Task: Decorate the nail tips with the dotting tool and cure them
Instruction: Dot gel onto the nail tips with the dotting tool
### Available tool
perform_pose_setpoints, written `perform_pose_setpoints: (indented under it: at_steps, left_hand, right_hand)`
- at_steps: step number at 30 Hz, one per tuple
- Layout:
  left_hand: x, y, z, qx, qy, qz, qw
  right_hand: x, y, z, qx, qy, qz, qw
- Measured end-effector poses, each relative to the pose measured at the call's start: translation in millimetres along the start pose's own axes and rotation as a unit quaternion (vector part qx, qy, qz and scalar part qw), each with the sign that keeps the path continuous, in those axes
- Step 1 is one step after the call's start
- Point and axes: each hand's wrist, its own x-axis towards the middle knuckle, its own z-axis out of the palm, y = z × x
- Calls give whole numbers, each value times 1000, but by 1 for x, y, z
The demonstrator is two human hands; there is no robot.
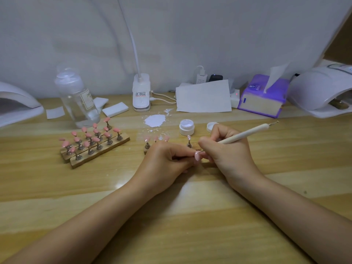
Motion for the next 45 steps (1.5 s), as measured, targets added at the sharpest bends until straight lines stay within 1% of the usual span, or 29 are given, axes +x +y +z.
perform_pose_setpoints:
  at_steps: [10,15,26,30,45]
  left_hand:
    - [0,1,1,-25,-3,12,1000]
    - [0,1,1,-7,1,6,1000]
    - [0,2,2,-6,9,1,1000]
    - [-1,2,1,15,13,7,1000]
    - [0,1,1,2,19,1,1000]
  right_hand:
    - [-1,0,0,-3,3,0,1000]
    - [0,-1,0,0,3,-1,1000]
    - [-1,-1,0,1,4,-2,1000]
    - [-1,-1,0,-5,4,-7,1000]
    - [0,0,1,0,8,-4,1000]
